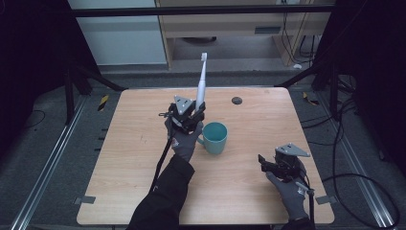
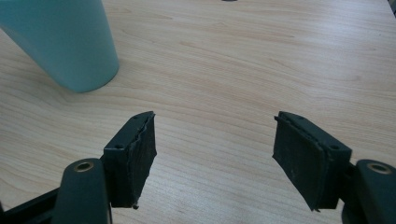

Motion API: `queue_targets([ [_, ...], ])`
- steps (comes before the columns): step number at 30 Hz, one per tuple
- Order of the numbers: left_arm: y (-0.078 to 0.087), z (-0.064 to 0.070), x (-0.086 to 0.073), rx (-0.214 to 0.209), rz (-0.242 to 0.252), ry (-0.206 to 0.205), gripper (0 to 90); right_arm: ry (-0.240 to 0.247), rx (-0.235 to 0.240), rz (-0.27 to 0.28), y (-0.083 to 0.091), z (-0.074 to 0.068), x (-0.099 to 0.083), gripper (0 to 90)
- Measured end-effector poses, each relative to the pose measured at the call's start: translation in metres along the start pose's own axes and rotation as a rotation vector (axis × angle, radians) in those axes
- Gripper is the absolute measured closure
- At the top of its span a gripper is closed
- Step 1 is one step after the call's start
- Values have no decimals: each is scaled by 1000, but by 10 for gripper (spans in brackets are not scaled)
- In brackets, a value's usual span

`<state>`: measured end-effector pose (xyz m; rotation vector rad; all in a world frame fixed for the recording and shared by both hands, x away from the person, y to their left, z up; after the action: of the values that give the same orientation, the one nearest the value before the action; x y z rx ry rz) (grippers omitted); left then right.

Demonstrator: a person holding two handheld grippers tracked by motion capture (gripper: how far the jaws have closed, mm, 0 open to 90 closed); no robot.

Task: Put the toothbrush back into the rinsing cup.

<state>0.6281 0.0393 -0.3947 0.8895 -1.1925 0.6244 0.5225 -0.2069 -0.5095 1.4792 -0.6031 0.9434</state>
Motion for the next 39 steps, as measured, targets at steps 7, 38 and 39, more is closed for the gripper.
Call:
queue_targets([
  [7, -9, 13, -12, -23, -11, -2, 656, -4, 4, -3, 0, 0, 0, 298],
  [38, -29, 37, -72, -73, -141, -68, 654, 14, 6, -12, -2, -1, -2, 298],
  [39, -29, 37, -74, -76, -149, -69, 653, 9, 8, -14, -1, -1, -2, 298],
])
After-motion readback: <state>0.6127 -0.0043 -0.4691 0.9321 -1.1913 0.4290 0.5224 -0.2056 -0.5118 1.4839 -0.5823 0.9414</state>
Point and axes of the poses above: each handheld gripper's, and its own axes: y roughly backward along the jaws, x roughly out of its top, z roughly to its right, the point moved 9 cm from there along -y, roughly forward along the jaws, and after that the axes turned 7 degrees about -x, right-handed, at the moved point
